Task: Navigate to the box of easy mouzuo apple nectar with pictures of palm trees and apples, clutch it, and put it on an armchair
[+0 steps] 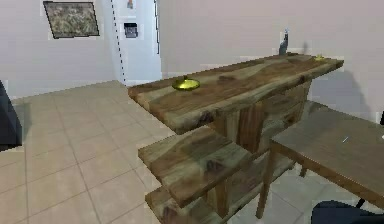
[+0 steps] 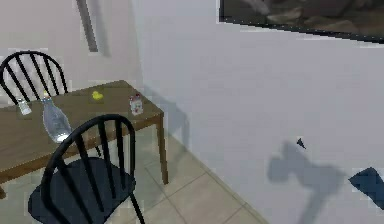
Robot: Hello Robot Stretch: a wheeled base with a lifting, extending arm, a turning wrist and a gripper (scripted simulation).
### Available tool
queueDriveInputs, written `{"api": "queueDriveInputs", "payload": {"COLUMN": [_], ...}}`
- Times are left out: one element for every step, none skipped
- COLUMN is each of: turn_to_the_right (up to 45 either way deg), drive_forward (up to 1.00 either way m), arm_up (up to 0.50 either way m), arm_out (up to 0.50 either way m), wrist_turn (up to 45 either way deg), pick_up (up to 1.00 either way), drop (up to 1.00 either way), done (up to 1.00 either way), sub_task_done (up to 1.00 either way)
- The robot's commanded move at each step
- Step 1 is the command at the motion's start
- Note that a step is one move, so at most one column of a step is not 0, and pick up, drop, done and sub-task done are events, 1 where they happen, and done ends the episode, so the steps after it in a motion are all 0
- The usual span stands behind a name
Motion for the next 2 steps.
{"api": "queueDriveInputs", "payload": {"turn_to_the_right": [-12.0, 45.0], "drive_forward": [0.0, 0.0], "arm_up": [0.0, 0.0], "arm_out": [0.0, 0.0], "wrist_turn": [0.0, 0.0], "pick_up": [0.0, 0.0], "drop": [0.0, 0.0], "done": [0.0, 0.0], "sub_task_done": [0.0, 0.0]}}
